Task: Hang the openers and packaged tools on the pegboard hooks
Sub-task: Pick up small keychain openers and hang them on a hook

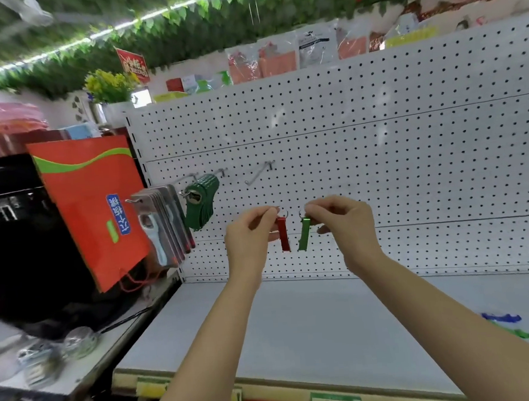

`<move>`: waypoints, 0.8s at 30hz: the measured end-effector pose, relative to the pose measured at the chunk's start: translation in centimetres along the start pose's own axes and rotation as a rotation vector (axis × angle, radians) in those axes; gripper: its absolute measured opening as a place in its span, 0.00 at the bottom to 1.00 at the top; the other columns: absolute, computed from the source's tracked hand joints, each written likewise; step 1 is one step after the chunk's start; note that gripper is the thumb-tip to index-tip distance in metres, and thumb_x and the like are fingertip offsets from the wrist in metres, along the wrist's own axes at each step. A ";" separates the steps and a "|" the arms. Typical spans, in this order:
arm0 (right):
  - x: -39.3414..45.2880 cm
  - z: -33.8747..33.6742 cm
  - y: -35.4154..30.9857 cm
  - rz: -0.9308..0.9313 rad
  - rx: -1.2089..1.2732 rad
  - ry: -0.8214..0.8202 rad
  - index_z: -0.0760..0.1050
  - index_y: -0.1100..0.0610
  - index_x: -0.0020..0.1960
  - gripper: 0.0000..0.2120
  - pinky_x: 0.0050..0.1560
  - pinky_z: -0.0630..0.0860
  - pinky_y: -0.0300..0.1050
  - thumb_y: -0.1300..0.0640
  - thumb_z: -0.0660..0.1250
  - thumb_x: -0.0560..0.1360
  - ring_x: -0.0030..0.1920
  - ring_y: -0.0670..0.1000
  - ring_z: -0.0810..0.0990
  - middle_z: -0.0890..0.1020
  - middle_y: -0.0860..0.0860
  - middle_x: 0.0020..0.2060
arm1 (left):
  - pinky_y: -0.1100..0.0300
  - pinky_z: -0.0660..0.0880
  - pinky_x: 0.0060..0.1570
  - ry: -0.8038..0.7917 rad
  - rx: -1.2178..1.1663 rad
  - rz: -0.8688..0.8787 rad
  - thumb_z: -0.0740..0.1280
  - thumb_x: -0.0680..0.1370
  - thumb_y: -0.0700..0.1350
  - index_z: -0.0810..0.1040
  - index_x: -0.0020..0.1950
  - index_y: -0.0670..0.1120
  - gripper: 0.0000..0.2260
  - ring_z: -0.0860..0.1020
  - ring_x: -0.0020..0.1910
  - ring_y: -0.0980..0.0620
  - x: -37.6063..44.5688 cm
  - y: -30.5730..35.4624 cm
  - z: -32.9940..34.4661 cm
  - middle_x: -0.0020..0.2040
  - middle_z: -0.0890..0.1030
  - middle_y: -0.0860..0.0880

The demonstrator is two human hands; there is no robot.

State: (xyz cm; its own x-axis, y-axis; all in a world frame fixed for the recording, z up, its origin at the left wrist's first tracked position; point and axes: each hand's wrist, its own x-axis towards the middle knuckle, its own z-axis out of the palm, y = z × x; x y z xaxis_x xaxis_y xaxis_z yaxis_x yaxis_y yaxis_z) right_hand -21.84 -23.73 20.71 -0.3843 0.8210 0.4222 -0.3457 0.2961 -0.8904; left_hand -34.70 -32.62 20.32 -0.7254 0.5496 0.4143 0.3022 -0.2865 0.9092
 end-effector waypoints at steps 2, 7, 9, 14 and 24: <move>-0.1 1.2 -0.7 -0.019 0.015 -0.018 0.83 0.59 0.42 0.01 0.38 0.78 0.42 0.61 0.74 0.71 0.37 0.48 0.83 0.85 0.53 0.36 | 0.64 0.81 0.40 0.027 -0.002 0.040 0.69 0.79 0.41 0.85 0.48 0.46 0.05 0.84 0.42 0.55 0.3 0.7 -1.0 0.41 0.86 0.50; -0.4 3.3 -1.8 -0.056 0.017 -0.046 0.83 0.58 0.41 0.01 0.38 0.78 0.42 0.61 0.74 0.71 0.36 0.48 0.83 0.85 0.54 0.36 | 0.65 0.80 0.39 0.090 -0.009 0.117 0.69 0.79 0.40 0.85 0.49 0.44 0.05 0.84 0.40 0.55 2.0 2.3 -2.1 0.40 0.86 0.49; -0.1 4.0 -2.1 -0.070 0.018 -0.039 0.83 0.58 0.41 0.00 0.38 0.78 0.42 0.61 0.73 0.71 0.36 0.49 0.83 0.85 0.55 0.36 | 0.65 0.80 0.38 0.121 -0.008 0.129 0.69 0.79 0.40 0.86 0.48 0.46 0.05 0.84 0.40 0.55 3.1 2.6 -2.3 0.40 0.86 0.48; 0.9 5.7 -2.3 -0.079 -0.009 -0.031 0.83 0.58 0.41 0.01 0.37 0.77 0.42 0.61 0.74 0.71 0.36 0.49 0.83 0.86 0.55 0.36 | 0.62 0.82 0.41 0.143 0.049 0.088 0.71 0.78 0.43 0.85 0.49 0.45 0.04 0.86 0.41 0.50 6.7 2.3 -3.2 0.43 0.86 0.47; 1.7 7.3 -1.8 -0.088 -0.052 0.010 0.84 0.57 0.41 0.01 0.37 0.77 0.42 0.61 0.73 0.71 0.37 0.50 0.83 0.86 0.54 0.36 | 0.50 0.84 0.48 0.037 0.123 0.039 0.71 0.77 0.42 0.84 0.42 0.50 0.05 0.86 0.39 0.51 9.9 -0.1 -2.5 0.39 0.86 0.50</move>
State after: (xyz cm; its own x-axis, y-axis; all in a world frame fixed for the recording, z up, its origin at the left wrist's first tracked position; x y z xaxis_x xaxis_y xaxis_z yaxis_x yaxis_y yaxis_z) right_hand -28.10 -26.41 24.26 -0.3455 0.7956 0.4977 -0.3327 0.3920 -0.8577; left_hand -43.47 -29.12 24.25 -0.7330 0.5100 0.4501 0.4031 -0.2073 0.8914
